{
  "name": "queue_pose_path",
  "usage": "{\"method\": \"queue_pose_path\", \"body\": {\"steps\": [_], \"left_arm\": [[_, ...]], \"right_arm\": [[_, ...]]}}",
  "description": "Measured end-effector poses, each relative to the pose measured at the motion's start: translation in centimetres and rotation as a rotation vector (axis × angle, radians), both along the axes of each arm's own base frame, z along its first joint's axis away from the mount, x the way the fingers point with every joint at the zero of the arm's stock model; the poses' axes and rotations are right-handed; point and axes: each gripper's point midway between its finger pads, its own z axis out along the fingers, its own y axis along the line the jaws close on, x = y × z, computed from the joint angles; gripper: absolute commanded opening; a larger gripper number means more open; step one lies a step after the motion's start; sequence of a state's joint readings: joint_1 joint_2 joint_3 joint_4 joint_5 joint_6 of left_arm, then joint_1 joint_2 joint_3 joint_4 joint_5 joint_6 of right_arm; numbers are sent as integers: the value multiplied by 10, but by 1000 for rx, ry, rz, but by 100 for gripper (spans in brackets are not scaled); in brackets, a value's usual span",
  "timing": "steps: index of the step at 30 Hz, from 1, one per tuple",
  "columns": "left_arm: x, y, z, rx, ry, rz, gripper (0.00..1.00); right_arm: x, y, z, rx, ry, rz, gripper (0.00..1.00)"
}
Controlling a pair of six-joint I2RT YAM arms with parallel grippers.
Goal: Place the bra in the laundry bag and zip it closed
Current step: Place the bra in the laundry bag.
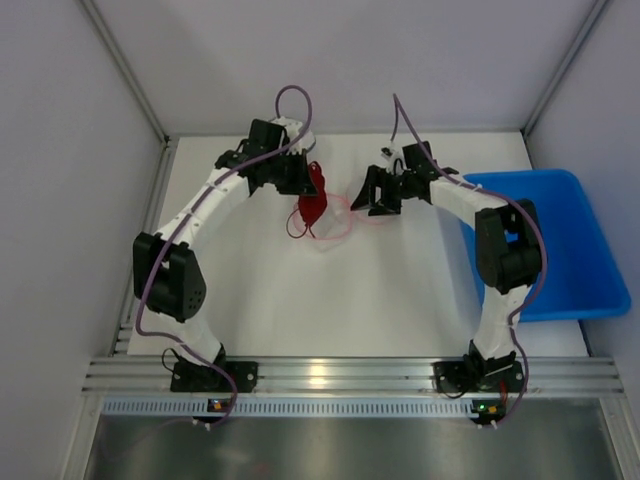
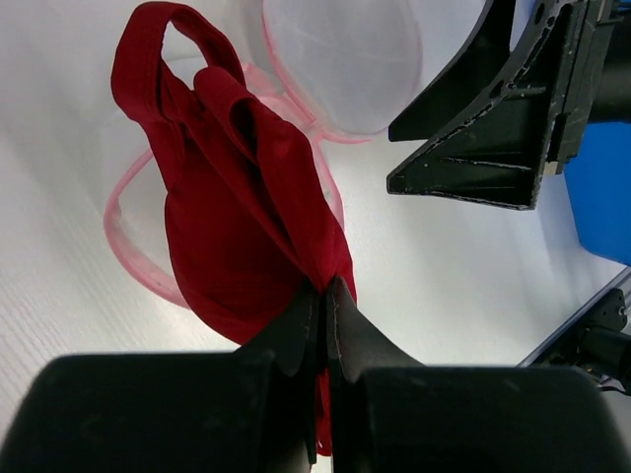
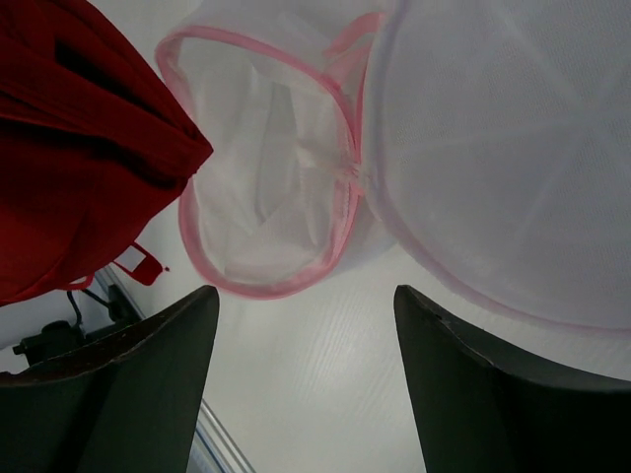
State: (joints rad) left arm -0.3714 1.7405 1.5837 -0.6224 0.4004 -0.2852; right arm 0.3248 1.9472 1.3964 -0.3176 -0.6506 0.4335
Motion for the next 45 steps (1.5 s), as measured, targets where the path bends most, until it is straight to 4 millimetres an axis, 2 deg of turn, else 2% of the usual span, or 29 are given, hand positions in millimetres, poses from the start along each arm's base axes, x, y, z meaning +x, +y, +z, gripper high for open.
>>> {"method": "queue_pose_path", "body": {"steps": [4,12,16,26,31,42,45], "left_arm": [[4,-10,-14,22,3,-5,0],[15,-27,-80,107,98,4,0],[24,-30,-98,131,123,29,0],[32,-49,-82,98,97,68,0],[36,-46,-82,102,98,108,0],[46,-39,-85,61,125,204,0],[49,-37,-87,37,137,222,0]], "right_arm": [[3,5,7,37,-2,-7,73],[9,22,29,156,-7,-10,73],[6,28,30,155,-5,-2,74],[-8,51,19,99,-21,11,75],[-16,67,15,64,-47,27,72],[-6,78,4,8,-122,-64,69],[-1,81,2,16,-135,-74,63]]}}
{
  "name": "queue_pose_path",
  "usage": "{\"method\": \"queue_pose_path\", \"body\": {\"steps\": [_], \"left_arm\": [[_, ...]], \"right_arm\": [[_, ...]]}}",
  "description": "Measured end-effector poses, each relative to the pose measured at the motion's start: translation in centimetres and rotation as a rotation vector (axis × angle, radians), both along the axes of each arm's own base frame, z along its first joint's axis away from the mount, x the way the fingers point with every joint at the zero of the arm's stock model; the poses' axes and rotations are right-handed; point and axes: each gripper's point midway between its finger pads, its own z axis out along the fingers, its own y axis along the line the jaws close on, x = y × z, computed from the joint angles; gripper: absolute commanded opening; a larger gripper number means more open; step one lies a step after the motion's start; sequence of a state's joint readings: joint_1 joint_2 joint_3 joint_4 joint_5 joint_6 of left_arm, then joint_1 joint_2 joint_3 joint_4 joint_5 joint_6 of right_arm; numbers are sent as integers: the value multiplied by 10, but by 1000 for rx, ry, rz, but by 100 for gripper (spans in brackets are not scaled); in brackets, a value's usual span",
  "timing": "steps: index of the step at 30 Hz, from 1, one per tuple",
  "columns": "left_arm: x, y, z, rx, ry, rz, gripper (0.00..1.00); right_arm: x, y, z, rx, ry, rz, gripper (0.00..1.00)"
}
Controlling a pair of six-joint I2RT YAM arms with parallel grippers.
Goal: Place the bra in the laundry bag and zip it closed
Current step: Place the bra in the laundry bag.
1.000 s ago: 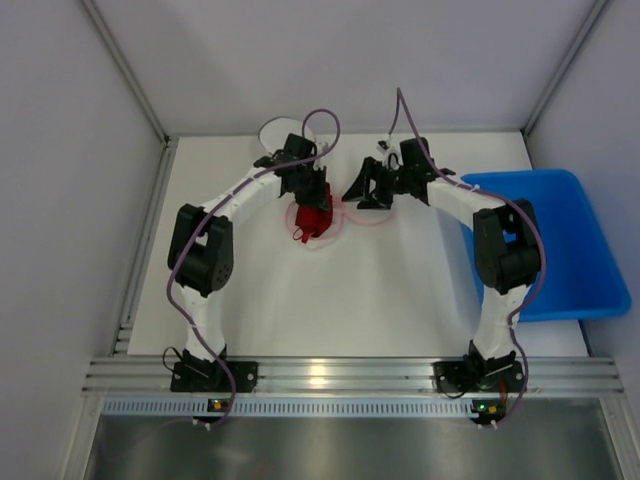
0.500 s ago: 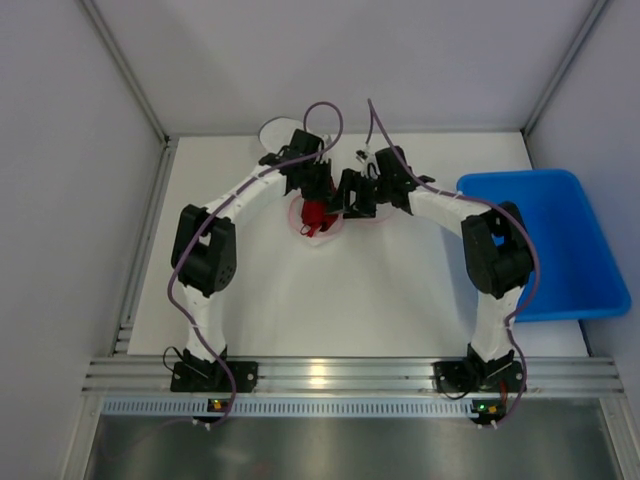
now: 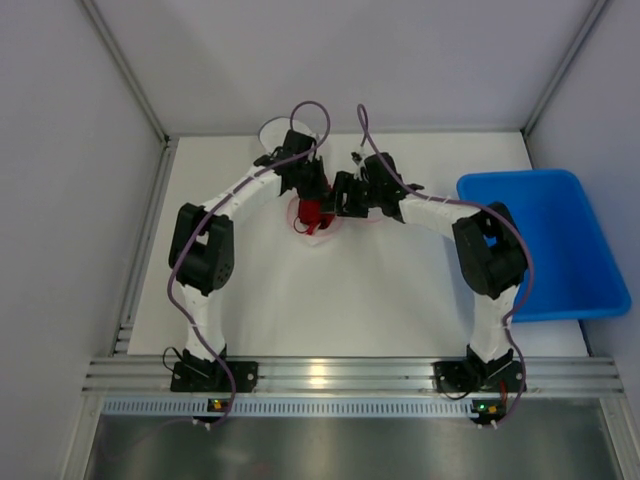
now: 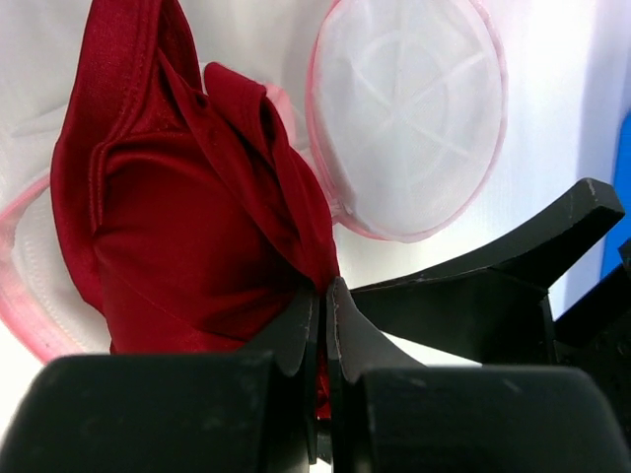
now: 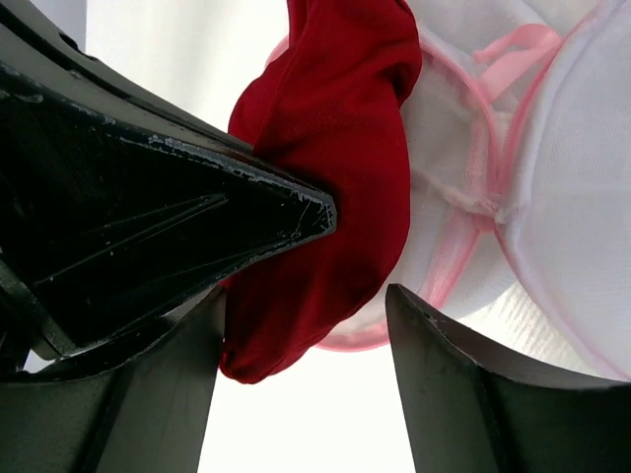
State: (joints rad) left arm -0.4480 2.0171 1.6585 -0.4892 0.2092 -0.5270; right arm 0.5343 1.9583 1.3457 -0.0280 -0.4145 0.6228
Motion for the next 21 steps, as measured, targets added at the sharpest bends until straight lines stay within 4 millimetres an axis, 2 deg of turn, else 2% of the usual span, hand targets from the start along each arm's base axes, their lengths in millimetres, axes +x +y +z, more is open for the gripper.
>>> {"method": "queue_pose_path", "body": {"steps": [3,8,9,11,12,13,17,19,20,21], "left_arm": [[0,0,-3,-25,13,8,0],[-2,-2,-8,-69,36,11,0],[-2,-2,-9,-78,39,11,0],[-4,-3,-10,-96,49,10,0],[-5,-4,-10,-102,53,9,3],[-6,-4,-10,-108,56,7,18],[-7,-3,-7,-128,60,0,45],[-7,3,4,-145,42,-7,52],[-7,7,13,-155,28,-12,60],[-8,12,23,-167,12,-18,61]], "right_arm": [[3,5,-2,24,-8,-1,49],[3,11,-8,52,-3,10,35],[2,12,-9,55,-5,13,26],[3,13,-11,61,-2,13,16],[3,14,-14,64,-1,11,6],[2,14,-14,68,-4,11,0],[0,14,-19,74,6,10,0],[0,14,-20,80,3,12,0],[0,15,-19,86,-3,14,0],[1,15,-18,91,-10,15,0]]}}
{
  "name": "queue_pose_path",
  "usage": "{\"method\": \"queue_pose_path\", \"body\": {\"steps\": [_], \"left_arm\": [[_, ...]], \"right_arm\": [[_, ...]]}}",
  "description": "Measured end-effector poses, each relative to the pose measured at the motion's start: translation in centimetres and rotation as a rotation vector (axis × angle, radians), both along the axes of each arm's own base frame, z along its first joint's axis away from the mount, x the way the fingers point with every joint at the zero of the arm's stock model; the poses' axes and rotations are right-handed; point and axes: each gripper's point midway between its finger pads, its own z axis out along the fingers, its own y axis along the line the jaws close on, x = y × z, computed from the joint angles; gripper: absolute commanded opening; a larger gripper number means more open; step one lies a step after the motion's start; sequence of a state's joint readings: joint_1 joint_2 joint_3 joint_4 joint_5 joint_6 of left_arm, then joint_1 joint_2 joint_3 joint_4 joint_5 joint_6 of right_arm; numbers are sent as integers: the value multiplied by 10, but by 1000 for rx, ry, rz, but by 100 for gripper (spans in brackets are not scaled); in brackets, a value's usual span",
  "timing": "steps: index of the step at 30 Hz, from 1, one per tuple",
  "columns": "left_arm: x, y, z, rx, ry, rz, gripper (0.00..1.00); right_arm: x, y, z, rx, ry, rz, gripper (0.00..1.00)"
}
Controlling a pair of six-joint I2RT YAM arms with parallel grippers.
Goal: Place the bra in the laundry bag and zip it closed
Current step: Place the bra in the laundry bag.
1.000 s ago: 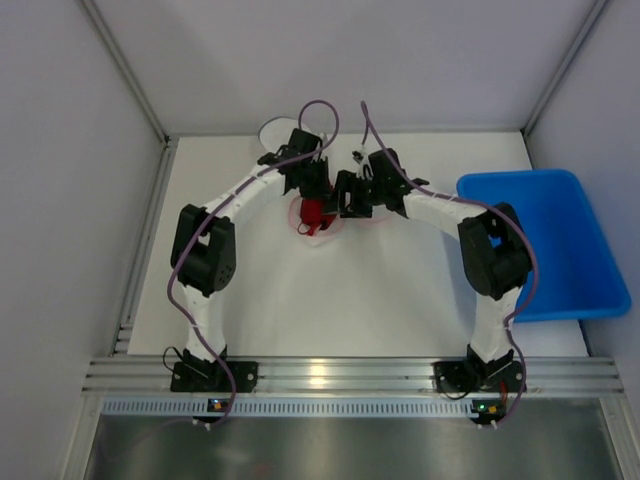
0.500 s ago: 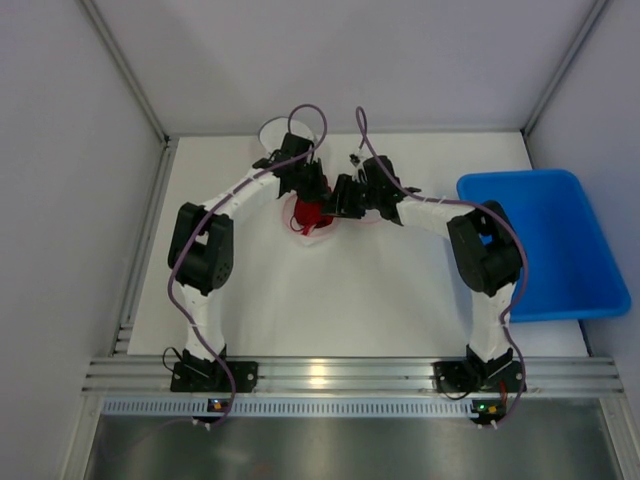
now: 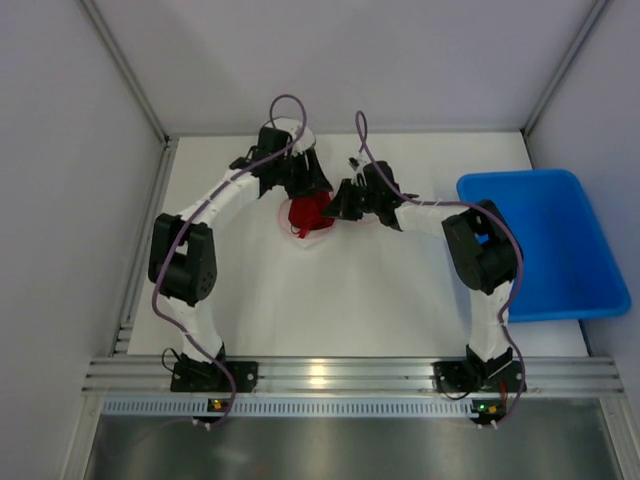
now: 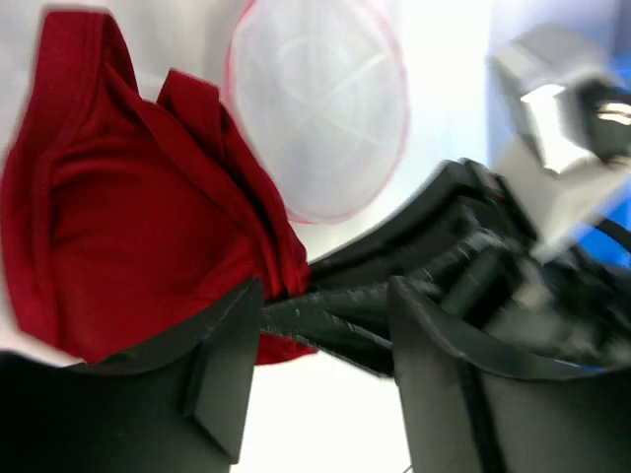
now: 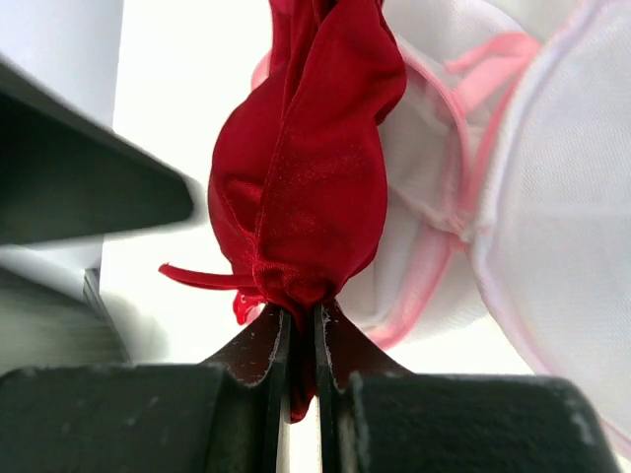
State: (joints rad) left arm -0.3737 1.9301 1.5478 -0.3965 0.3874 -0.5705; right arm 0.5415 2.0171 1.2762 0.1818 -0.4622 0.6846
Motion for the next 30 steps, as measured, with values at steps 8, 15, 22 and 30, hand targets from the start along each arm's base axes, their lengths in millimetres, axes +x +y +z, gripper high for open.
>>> {"method": "queue_pose_path", "body": {"steps": [8,15,22,30], "left_arm": [[-8,99,75,-45,-161,134,58],[-17,136,-4,14,20,188,57],[-20,134,-59,41,156,177,52],[-18,131,-74,23,190,174,46]], "right_arm": [[-1,8,13,65,-46,45,0],[-6,17,29,148,-61,94,0],[-6,21,44,210,-77,113,0],[-5,23,34,216,-63,117,0]]}}
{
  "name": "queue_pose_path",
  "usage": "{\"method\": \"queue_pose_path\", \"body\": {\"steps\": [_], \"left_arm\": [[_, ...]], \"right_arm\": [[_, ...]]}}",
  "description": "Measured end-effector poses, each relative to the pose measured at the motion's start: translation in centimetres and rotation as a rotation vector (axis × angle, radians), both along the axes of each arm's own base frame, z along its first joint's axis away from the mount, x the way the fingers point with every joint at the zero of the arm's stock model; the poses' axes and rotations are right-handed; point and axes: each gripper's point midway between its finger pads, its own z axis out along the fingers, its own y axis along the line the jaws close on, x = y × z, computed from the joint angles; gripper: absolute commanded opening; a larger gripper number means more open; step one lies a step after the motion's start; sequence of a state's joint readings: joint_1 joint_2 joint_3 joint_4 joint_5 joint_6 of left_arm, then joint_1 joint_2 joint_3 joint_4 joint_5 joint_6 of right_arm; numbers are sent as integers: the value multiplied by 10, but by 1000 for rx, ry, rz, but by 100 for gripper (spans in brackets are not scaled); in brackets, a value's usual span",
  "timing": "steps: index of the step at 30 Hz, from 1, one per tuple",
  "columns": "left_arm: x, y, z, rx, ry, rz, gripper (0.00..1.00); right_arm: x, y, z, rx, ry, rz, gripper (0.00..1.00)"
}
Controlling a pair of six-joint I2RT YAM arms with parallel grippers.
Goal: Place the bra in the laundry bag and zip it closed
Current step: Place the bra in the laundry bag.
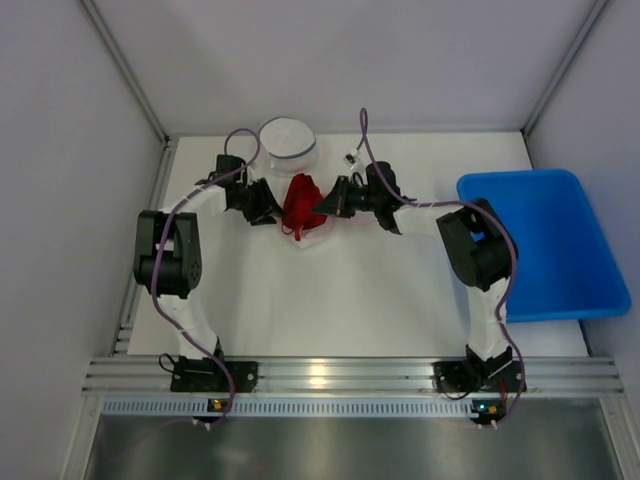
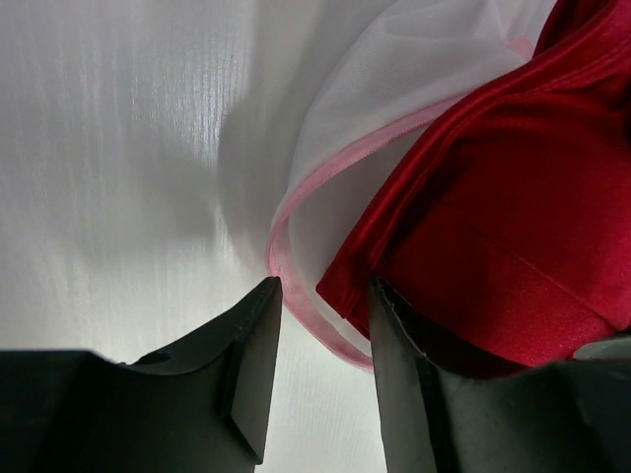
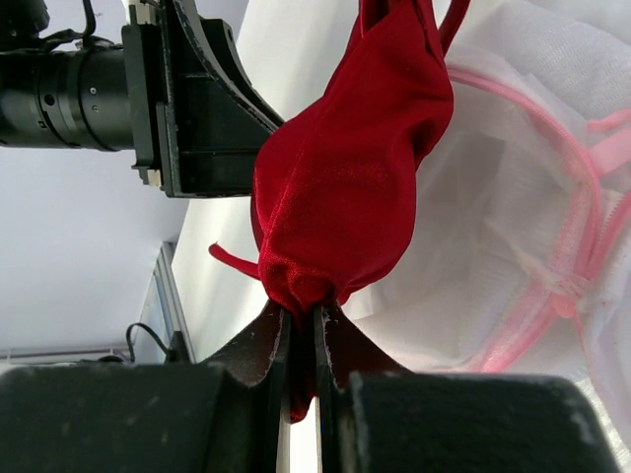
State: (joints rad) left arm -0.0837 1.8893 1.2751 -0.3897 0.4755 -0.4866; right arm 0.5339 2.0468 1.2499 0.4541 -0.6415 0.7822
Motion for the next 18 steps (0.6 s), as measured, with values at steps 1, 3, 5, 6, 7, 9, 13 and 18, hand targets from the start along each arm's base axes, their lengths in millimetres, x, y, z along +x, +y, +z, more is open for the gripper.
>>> {"method": "queue_pose_path", "body": {"steps": [1,3,5,6,7,9,13,18], "left_arm": [[0,-1,-1,-6,3,-1,45],[0,-2,-7,-15,17,-1,45],[0,-3,-15,-21,38,2,46],[0,-4,-18,-23,45,2,47],[-1,-4,-20,-23,53,4,48],[-1,-3,-22,-21,56,9,50],[-5,2,-27,-18,69,33,50],[-15,10,-31,-20,86,60,45]], "right_arm": [[0,0,-5,-4,5,0,0],[-1,-1,-11,-10,11,2,0],[-4,-3,-21,-24,21,4,0],[-5,-4,-26,-32,25,5,0],[-6,-5,-31,-40,26,7,0],[-7,-8,-39,-57,27,6,0],[-5,-16,-49,-84,28,-8,0],[1,-27,-56,-113,27,-27,0]]}}
